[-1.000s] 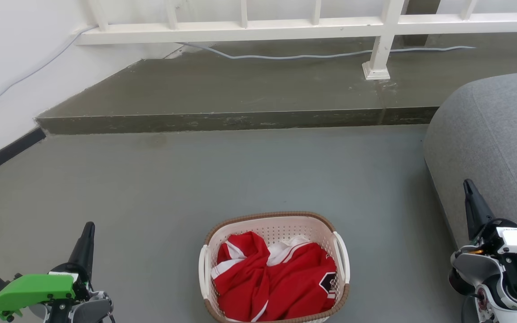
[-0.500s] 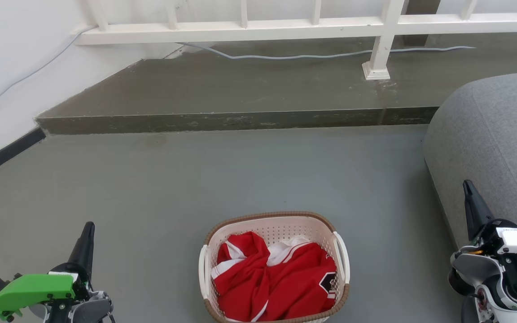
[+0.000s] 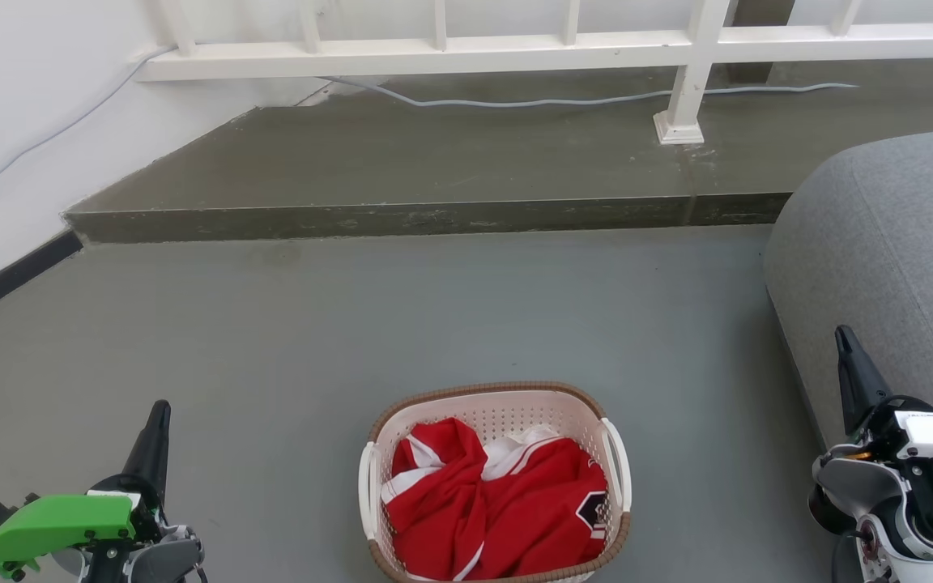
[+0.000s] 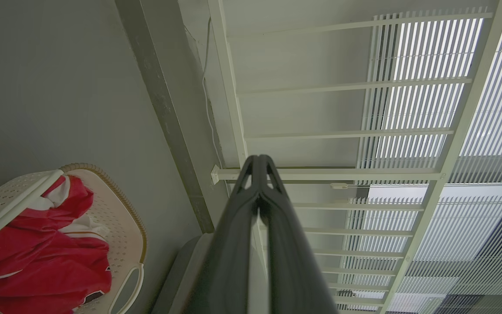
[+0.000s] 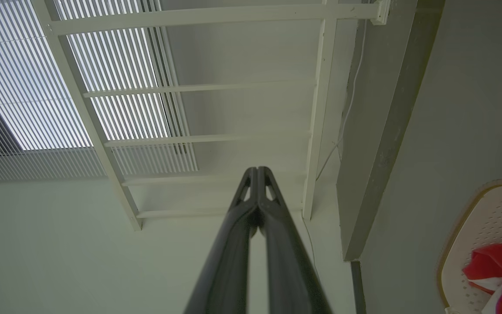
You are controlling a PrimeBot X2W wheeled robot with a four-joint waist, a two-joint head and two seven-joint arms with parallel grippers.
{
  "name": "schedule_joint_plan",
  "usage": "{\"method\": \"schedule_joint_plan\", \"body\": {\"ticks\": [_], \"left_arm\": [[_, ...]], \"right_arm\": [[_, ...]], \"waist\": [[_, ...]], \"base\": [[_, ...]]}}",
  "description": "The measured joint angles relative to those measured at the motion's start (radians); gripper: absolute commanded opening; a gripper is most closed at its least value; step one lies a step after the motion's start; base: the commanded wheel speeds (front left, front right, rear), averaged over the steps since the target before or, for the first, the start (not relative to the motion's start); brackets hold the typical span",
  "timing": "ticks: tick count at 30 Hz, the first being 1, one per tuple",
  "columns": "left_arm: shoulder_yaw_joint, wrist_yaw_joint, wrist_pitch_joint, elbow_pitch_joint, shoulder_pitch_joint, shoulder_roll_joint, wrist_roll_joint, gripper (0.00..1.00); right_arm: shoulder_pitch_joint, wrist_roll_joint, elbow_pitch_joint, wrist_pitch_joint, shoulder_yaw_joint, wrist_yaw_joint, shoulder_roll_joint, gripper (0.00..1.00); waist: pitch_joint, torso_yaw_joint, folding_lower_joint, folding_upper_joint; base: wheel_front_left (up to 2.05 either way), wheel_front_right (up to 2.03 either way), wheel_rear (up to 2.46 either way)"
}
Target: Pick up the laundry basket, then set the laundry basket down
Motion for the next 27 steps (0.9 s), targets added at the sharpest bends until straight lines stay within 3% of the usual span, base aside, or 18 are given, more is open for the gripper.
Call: {"method": "schedule_joint_plan", "body": {"ticks": [27], "left_arm": [[0.002,0.000,0.001,0.002,-0.003,-0.001,0.000,0.00]], "right_arm": [[0.000,0.000,0.002,0.003,-0.002,0.000,0.002,0.00]], "waist": [[0.000,0.000,0.0000,0.0000]], "base": [[0.00,0.00,0.00]]}}
